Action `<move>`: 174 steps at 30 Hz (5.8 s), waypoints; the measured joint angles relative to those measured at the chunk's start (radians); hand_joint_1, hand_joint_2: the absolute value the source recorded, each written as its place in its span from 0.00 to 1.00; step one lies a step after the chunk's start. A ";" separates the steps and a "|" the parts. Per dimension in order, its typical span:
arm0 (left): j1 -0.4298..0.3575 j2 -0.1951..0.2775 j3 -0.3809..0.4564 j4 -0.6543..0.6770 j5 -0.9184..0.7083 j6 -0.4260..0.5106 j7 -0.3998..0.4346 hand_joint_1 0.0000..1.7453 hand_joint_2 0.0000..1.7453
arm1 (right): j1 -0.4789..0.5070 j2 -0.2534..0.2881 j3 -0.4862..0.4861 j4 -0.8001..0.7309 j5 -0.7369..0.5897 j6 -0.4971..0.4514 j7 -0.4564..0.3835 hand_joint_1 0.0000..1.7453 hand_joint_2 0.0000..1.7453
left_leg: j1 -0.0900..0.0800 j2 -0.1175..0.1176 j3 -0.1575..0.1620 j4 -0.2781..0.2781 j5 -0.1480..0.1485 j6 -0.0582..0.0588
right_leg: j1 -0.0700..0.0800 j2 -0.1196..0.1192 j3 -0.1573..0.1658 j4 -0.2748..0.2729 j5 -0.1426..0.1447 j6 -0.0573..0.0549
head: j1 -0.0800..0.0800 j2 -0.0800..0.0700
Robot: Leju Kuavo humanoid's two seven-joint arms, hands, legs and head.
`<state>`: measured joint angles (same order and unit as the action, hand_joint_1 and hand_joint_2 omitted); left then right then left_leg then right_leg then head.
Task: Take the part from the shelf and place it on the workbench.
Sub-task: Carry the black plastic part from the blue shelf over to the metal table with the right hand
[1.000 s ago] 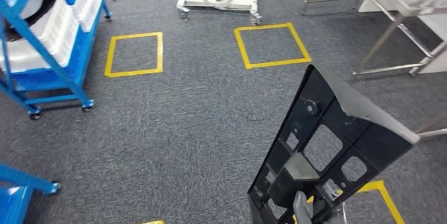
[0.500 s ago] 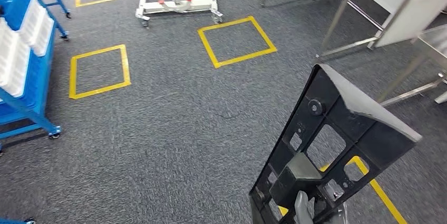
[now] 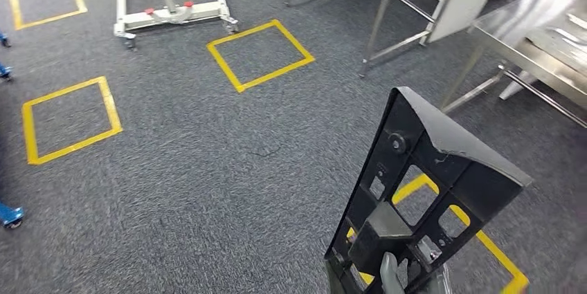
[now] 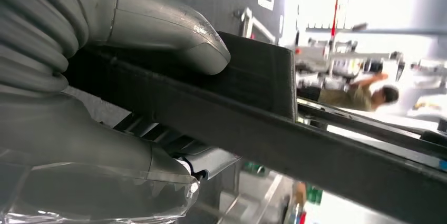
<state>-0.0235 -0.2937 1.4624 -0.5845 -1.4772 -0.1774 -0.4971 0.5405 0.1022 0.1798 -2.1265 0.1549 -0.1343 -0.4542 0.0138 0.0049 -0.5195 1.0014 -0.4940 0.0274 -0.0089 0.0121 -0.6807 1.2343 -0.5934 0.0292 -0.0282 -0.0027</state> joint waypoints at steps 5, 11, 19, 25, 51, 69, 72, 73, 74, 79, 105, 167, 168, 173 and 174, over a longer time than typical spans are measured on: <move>-0.002 -0.004 0.005 -0.002 -0.001 -0.001 0.000 0.00 0.00 | 0.004 -0.005 0.001 0.002 0.002 -0.011 0.000 1.00 1.00 | -0.002 0.070 0.011 0.001 -0.012 -0.007 | -0.002 -0.044 0.056 -0.100 0.077 -0.001 | 0.000 0.000; -0.010 -0.005 0.005 -0.002 -0.001 -0.001 -0.002 0.00 0.00 | -0.003 -0.009 0.009 0.002 0.002 -0.016 0.003 1.00 1.00 | -0.004 0.105 0.032 0.003 -0.033 -0.037 | 0.008 -0.059 0.121 -0.225 0.111 -0.038 | 0.000 0.000; -0.004 -0.001 0.006 -0.002 -0.004 0.004 0.000 0.00 0.00 | -0.010 -0.012 0.017 0.004 0.001 -0.032 0.008 1.00 1.00 | -0.001 -0.002 -0.100 0.250 -0.106 -0.046 | 0.004 0.047 0.125 -0.226 0.114 -0.055 | 0.000 0.000; -0.006 0.002 0.006 -0.001 -0.010 0.018 0.000 0.00 0.00 | -0.015 -0.021 0.031 0.006 -0.002 -0.047 0.014 1.00 1.00 | 0.000 -0.083 -0.016 0.027 -0.012 -0.028 | -0.004 0.122 0.107 -0.208 0.111 -0.024 | 0.000 0.000; -0.005 0.008 0.008 0.005 -0.019 0.021 0.003 0.00 0.00 | -0.025 -0.045 0.066 0.024 0.002 -0.073 0.030 1.00 1.00 | 0.000 -0.010 -0.075 0.187 -0.070 -0.045 | 0.002 0.064 0.131 -0.235 0.120 -0.052 | 0.000 0.000; -0.006 0.008 0.009 0.005 -0.021 0.021 0.003 0.00 0.00 | -0.030 -0.058 0.074 0.027 0.004 -0.084 0.038 1.00 1.00 | -0.008 0.099 0.015 0.004 -0.022 -0.005 | 0.012 -0.093 0.101 -0.183 0.111 -0.018 | 0.000 0.000; -0.008 0.008 0.009 0.005 -0.022 0.019 0.003 0.00 0.00 | -0.030 -0.059 0.079 0.027 0.005 -0.088 0.042 1.00 1.00 | -0.013 0.134 0.029 0.001 -0.031 -0.020 | 0.021 -0.093 0.115 -0.222 0.113 -0.031 | 0.000 0.000; -0.009 0.008 0.009 0.005 -0.022 0.017 0.003 0.00 0.00 | -0.029 -0.060 0.081 0.027 0.006 -0.090 0.044 1.00 1.00 | -0.012 0.138 0.034 0.001 -0.036 -0.025 | 0.017 -0.078 0.117 -0.226 0.115 -0.036 | 0.000 0.000; -0.010 0.007 0.009 0.005 -0.022 0.016 0.002 0.00 0.00 | -0.029 -0.060 0.083 0.027 0.006 -0.093 0.046 1.00 1.00 | -0.011 0.122 0.034 0.012 -0.047 -0.030 | 0.013 -0.064 0.119 -0.231 0.119 -0.042 | 0.000 0.000; -0.005 0.007 0.011 0.005 -0.022 0.003 0.003 0.00 0.00 | -0.034 -0.077 0.090 0.030 -0.001 -0.103 0.055 1.00 1.00 | -0.003 0.004 -0.096 0.275 -0.161 -0.043 | 0.004 0.001 0.123 -0.237 0.125 -0.058 | -0.001 0.000; -0.006 0.002 0.012 -0.003 -0.043 -0.003 0.003 0.00 0.00 | -0.054 -0.142 0.142 0.044 0.031 -0.170 0.094 1.00 1.00 | -0.006 0.012 0.011 0.018 -0.036 -0.030 | 0.001 -0.014 0.115 -0.226 0.118 -0.035 | -0.001 0.000; 0.001 0.036 0.040 -0.003 -0.093 -0.001 0.048 0.00 0.00 | -0.120 -0.254 0.306 0.149 0.077 -0.336 0.250 1.00 1.00 | 0.003 -0.018 0.029 0.049 -0.047 -0.039 | -0.014 -0.013 0.110 -0.205 0.105 -0.034 | 0.001 0.000; 0.000 0.037 0.040 -0.003 -0.093 0.000 0.048 0.00 0.00 | -0.121 -0.255 0.309 0.150 0.077 -0.338 0.253 1.00 1.00 | 0.005 -0.016 0.010 0.087 -0.064 -0.042 | -0.014 -0.014 0.118 -0.206 0.101 -0.040 | 0.000 0.000; 0.004 0.040 0.040 -0.003 -0.093 0.000 0.053 0.00 0.00 | -0.122 -0.259 0.321 0.158 0.092 -0.356 0.278 1.00 1.00 | 0.002 -0.012 -0.144 0.293 -0.124 -0.037 | -0.001 -0.021 0.145 -0.207 0.073 -0.056 | 0.000 0.000; 0.006 0.041 0.040 -0.003 -0.093 0.000 0.053 0.00 0.00 | -0.122 -0.261 0.325 0.160 0.108 -0.362 0.293 1.00 1.00 | -0.001 -0.009 -0.139 0.255 -0.087 -0.029 | 0.003 -0.025 0.156 -0.207 0.065 -0.057 | 0.000 0.000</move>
<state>-0.0178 -0.2526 1.5026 -0.5871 -1.5702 -0.1770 -0.4437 0.4180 -0.1587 0.5052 -1.9662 0.2632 -0.4963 -0.1609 0.0127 -0.0039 -0.6582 1.2560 -0.5808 -0.0016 -0.0060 -0.0131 -0.5248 1.0271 -0.5281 -0.0278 -0.0279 -0.0027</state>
